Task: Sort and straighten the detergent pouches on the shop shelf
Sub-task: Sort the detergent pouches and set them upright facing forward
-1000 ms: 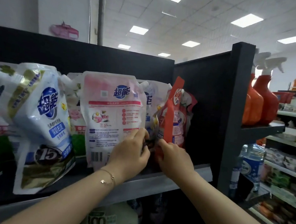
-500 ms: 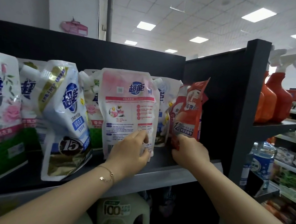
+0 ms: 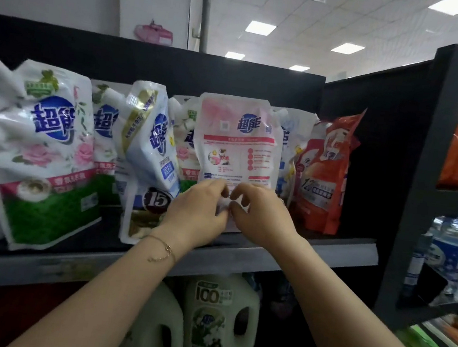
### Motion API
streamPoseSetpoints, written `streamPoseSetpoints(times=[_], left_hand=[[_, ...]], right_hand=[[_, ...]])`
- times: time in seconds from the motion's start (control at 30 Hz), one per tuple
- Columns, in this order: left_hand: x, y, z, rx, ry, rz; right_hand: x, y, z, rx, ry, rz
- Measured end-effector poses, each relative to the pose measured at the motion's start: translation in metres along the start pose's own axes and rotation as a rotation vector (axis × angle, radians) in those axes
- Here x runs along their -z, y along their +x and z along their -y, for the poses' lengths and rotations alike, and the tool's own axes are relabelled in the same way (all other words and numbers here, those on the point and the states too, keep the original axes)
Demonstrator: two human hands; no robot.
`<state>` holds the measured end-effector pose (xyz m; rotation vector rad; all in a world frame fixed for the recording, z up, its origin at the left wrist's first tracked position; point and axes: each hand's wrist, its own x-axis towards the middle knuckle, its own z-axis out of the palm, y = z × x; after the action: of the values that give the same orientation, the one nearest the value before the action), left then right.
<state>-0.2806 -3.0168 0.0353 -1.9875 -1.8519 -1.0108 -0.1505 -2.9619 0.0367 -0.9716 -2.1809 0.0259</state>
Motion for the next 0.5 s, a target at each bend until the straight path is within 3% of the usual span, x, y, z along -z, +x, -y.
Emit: streamPoseSetpoints(times=[0.5], left_hand=[[0.055,-0.084,0.029,0.194,-0.162,-0.302]], right_hand=[[-0.044,-0.017,0.079,-0.028,0.810,-0.100]])
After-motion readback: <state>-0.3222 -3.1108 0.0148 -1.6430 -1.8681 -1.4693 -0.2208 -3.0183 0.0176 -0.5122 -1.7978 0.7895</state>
